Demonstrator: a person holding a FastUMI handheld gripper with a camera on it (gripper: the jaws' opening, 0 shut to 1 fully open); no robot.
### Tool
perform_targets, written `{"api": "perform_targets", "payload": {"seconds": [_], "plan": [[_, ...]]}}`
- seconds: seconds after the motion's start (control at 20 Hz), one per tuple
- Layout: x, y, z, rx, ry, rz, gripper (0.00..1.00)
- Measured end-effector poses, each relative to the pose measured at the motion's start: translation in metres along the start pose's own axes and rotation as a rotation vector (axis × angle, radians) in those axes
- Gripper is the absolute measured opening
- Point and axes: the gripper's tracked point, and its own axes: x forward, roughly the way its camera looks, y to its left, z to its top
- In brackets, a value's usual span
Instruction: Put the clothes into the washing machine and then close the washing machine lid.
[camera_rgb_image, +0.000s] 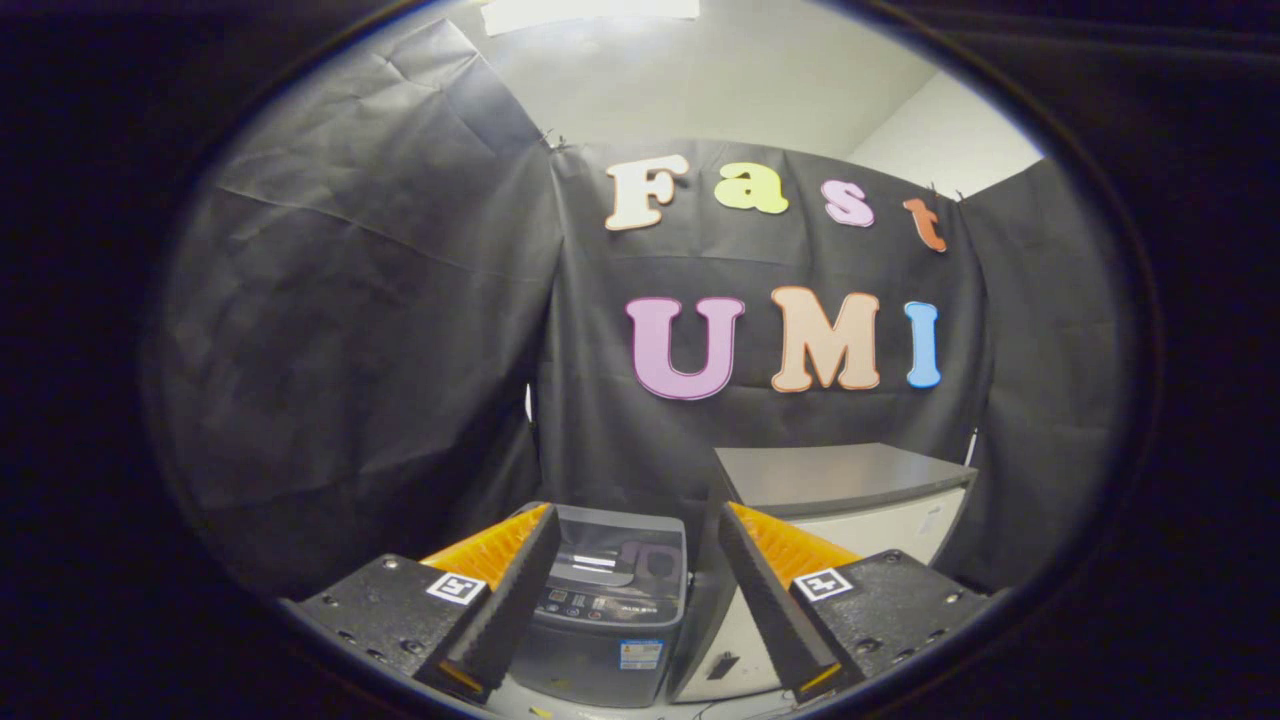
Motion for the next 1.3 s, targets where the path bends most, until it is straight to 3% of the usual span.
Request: {"api": "perform_targets", "payload": {"seconds": [0.3, 0.75, 1.3], "plan": [[-0.042, -0.022, 0.012, 0.037, -0.054, 0.004, 0.97], [-0.059, -0.035, 0.04, 0.16, -0.11, 0.034, 0.97], [-0.056, -0.024, 0.025, 0.12, -0.049, 0.06, 0.96]]}}
